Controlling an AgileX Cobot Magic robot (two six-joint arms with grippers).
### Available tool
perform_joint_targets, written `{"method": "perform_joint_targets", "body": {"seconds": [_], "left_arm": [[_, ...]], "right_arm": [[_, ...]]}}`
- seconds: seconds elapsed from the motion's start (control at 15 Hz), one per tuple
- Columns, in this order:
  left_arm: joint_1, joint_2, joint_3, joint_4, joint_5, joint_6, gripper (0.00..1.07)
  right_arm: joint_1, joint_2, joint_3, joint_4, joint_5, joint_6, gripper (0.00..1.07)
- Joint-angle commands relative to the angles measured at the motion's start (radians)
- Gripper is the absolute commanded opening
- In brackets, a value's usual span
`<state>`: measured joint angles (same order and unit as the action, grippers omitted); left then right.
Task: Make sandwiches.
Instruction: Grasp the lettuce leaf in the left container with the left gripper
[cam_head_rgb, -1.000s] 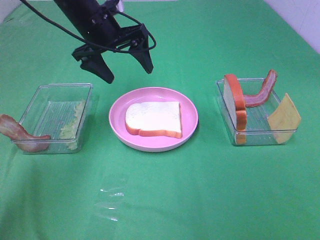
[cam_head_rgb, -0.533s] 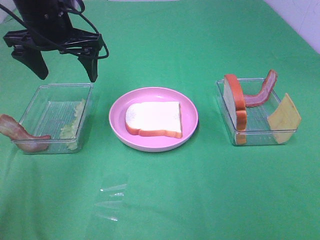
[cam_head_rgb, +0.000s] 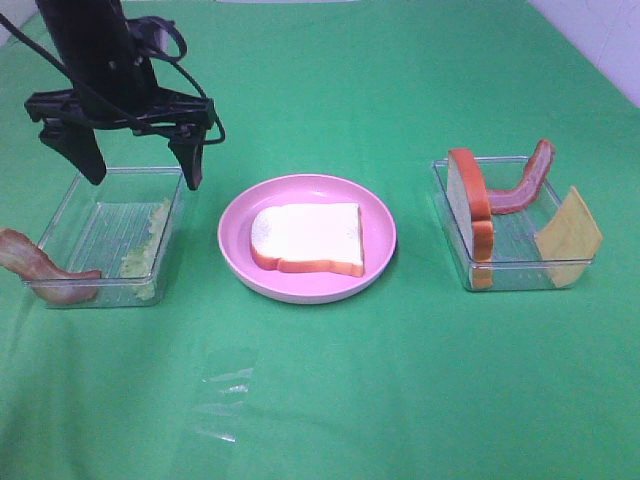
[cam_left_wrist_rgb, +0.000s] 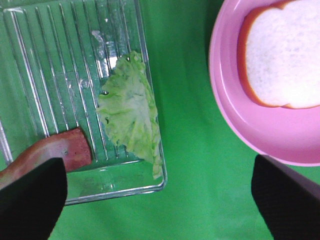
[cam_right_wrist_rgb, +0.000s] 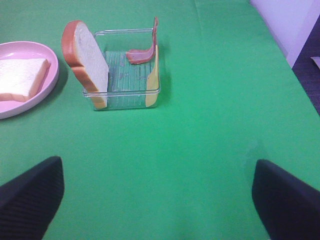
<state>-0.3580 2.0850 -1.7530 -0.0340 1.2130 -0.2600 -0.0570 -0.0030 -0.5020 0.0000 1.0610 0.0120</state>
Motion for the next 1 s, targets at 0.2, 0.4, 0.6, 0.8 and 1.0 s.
{"method": "perform_joint_targets", "body": {"seconds": [0.2, 0.4, 0.6, 0.8, 1.0], "left_arm": [[-0.005, 0.104, 0.008, -0.016, -0.044, -0.012, 0.84], [-0.005, 0.133, 0.008, -0.029, -0.057, -0.010, 0.84], [-0.005, 0.143, 0.008, -0.029, -0.057, -0.008, 0.82], [-0.005, 0.146, 0.008, -0.029, -0.048, -0.008, 0.64], [-0.005, 0.147, 0.008, -0.029, -0.039, -0.008, 0.64]], "right_arm": [[-0.006, -0.018, 0.002, -0.006, -0.002, 0.002, 0.99], [-0.006, -0.018, 0.002, -0.006, -0.002, 0.002, 0.99], [-0.006, -0.018, 0.002, -0.006, -0.002, 0.002, 0.99], [-0.006, -0.018, 0.002, -0.006, -0.002, 0.002, 0.99], [-0.006, -0.018, 0.002, -0.006, -0.002, 0.002, 0.99]]}}
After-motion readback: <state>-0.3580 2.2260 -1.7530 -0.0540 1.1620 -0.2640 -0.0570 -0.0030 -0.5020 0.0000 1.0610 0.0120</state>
